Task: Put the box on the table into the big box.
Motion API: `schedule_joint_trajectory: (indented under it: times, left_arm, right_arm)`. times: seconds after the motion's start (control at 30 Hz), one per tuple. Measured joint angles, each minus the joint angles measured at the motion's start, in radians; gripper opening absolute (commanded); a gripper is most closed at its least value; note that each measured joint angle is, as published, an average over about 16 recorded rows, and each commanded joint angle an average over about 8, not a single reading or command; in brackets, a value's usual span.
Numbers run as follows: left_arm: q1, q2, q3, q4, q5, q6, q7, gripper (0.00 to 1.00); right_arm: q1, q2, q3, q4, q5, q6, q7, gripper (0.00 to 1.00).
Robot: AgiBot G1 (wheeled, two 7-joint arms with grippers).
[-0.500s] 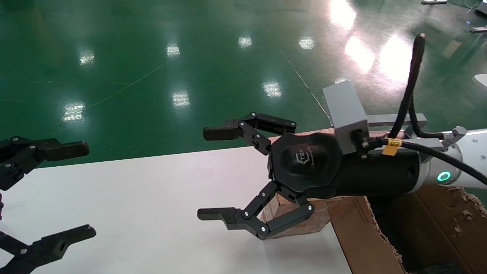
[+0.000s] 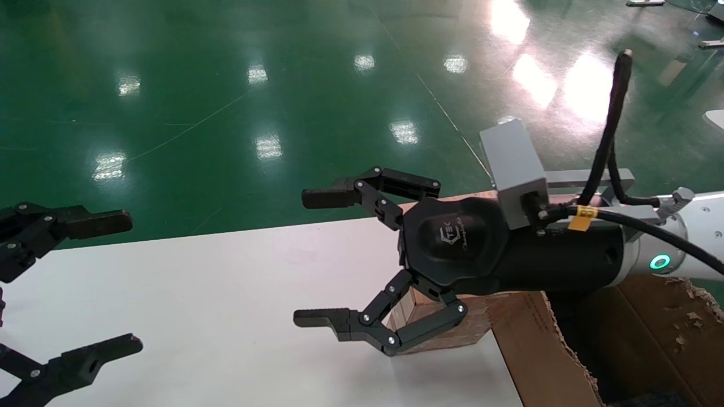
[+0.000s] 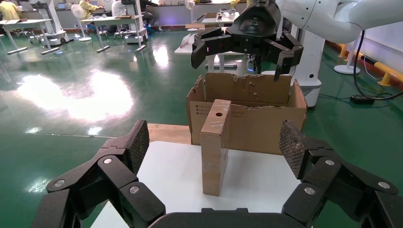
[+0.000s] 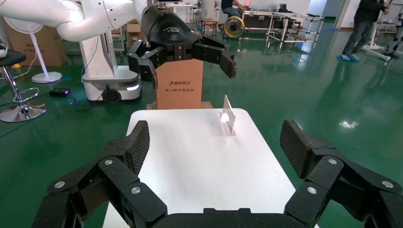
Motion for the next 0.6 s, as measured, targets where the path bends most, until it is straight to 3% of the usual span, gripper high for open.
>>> schedule_joint_trajectory:
  times: [0.07, 0.13, 0.6]
  left_arm:
    - [0.0, 0.0, 0.0, 0.0, 0.0, 0.0, 0.0, 0.17]
    - [0.0, 0.0, 0.0, 0.0, 0.0, 0.0, 0.0, 0.02]
    - [0.0, 0.0, 0.0, 0.0, 0.0, 0.0, 0.0, 0.0]
  right_arm:
    - [0.005, 0.004, -0.002, -0.003, -0.006, -0.006, -0.001, 1.0]
    - [0.012, 0.009, -0.005, -0.007, -0.013, -0.014, -0.003, 1.0]
    - [0.139, 0.098, -0.11, -0.077, -0.144, -0.082, -0.015, 1.0]
